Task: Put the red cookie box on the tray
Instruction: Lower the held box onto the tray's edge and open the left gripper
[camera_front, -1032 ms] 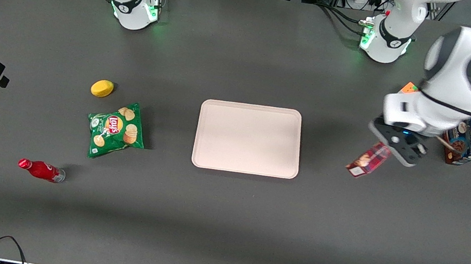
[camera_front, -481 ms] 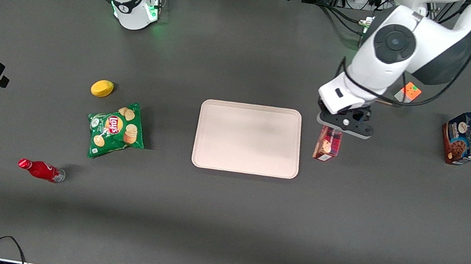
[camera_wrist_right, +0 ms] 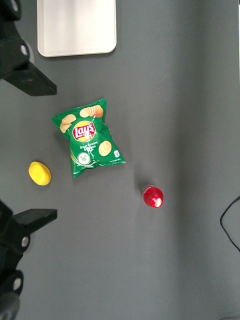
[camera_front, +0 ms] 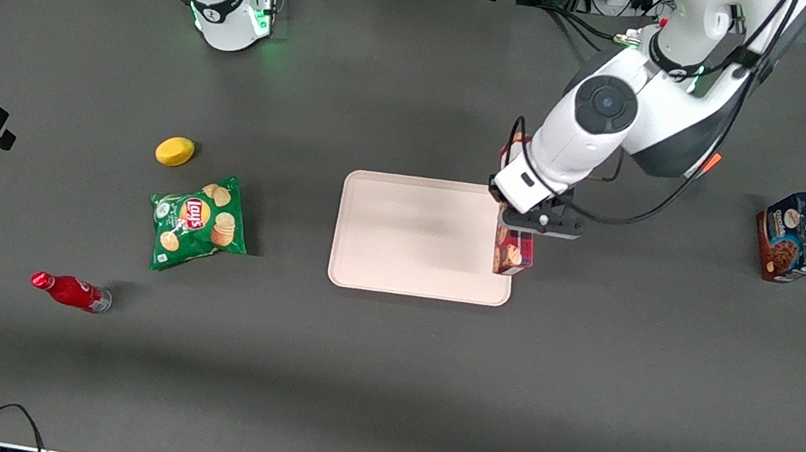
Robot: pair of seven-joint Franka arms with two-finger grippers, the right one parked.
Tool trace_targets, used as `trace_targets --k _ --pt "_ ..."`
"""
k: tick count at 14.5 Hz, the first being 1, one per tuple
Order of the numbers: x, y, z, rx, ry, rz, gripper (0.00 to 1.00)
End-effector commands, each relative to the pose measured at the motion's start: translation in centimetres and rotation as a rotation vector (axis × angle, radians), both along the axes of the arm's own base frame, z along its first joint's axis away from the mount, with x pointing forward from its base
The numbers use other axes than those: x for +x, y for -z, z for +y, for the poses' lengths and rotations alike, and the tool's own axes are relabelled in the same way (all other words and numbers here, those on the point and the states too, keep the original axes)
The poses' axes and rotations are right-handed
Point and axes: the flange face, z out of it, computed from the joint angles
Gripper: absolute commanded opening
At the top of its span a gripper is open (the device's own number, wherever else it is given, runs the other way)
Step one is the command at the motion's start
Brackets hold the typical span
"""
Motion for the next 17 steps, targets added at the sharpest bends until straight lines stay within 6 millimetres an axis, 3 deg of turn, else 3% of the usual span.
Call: trace_targets --k 1,4,7,11,14,17 --pt "1.0 4.4 -1.5 0.03 -0.02 -0.03 0.07" --pt "1.0 8.3 -2.0 0.093 -0.004 -0.059 0.07" --pt "1.2 9.8 -3.6 0.088 -0.029 -0.051 0.07" --pt "2.0 12.4 -4.0 0.097 -0.038 -0.073 0.07" --pt "2.9 13.2 -4.2 0.09 -0.04 -0.077 0.07" --pt "2.6 13.7 -4.8 0.088 -0.03 -0.068 0.07"
